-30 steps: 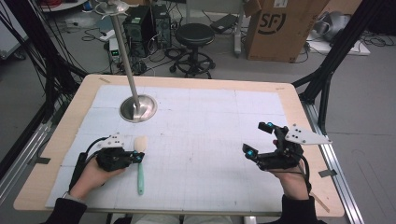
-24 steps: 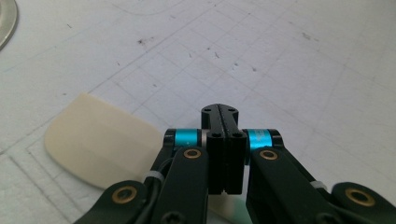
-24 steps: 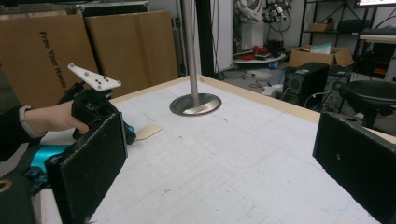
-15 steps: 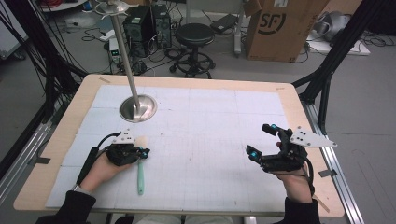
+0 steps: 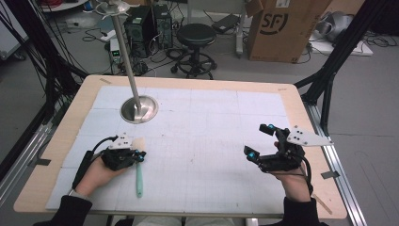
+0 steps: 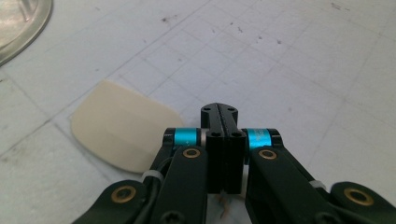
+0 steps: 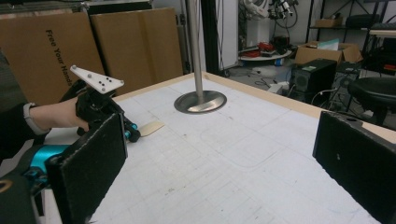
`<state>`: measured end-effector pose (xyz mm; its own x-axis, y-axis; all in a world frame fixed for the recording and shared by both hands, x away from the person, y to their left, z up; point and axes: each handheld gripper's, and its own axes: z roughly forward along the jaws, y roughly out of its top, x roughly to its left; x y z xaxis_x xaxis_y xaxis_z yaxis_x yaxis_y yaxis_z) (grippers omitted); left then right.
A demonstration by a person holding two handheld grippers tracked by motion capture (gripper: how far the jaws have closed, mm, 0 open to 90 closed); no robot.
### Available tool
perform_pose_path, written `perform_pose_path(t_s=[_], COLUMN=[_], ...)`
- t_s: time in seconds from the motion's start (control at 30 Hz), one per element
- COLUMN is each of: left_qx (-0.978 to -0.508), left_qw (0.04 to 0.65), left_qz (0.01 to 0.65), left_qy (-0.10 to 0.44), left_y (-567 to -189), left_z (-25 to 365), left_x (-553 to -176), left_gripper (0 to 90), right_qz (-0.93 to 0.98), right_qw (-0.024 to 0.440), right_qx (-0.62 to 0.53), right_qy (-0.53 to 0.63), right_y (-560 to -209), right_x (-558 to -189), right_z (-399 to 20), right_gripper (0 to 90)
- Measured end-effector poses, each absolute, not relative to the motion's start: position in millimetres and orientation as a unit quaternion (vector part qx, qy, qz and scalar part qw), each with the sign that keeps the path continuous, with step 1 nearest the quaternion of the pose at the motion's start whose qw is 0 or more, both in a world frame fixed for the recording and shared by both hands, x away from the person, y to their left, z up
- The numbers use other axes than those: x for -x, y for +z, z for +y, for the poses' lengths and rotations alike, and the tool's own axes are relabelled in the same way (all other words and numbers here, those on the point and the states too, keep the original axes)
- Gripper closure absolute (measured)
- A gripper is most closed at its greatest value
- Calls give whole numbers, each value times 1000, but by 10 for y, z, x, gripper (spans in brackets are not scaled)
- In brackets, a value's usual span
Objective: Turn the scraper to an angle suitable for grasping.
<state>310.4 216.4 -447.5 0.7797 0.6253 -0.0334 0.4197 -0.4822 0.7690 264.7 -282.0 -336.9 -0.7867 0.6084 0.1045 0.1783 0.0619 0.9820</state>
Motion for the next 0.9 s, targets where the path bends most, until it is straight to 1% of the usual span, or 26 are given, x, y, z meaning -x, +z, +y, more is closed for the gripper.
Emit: perform_pose_path(t_s=[0.37,0.57,0.67,0.83,0.9], left_qx=[-839,-804,-799,-800,-804], left_qw=[414,443,448,451,437], left_qz=[328,364,365,361,374], left_qy=[132,158,167,158,152], left_y=[-4474,-4422,-4428,-4411,-4410], left_z=[2402,2558,2550,2445,2412], left_x=[-2987,-3009,-3052,-3192,-3261], left_gripper=[898,898,899,898,897], right_qz=[712,713,713,717,717], right_qw=[163,162,160,160,159], right_qx=[-272,-271,-272,-269,-270], right_qy=[627,627,626,623,622], right_y=[-3369,-3373,-3378,-3380,-3379], right_x=[-2715,-2755,-2771,-2752,-2733], right_z=[-2748,-2731,-2716,-2689,-2697], right_gripper=[18,18,18,18,18])
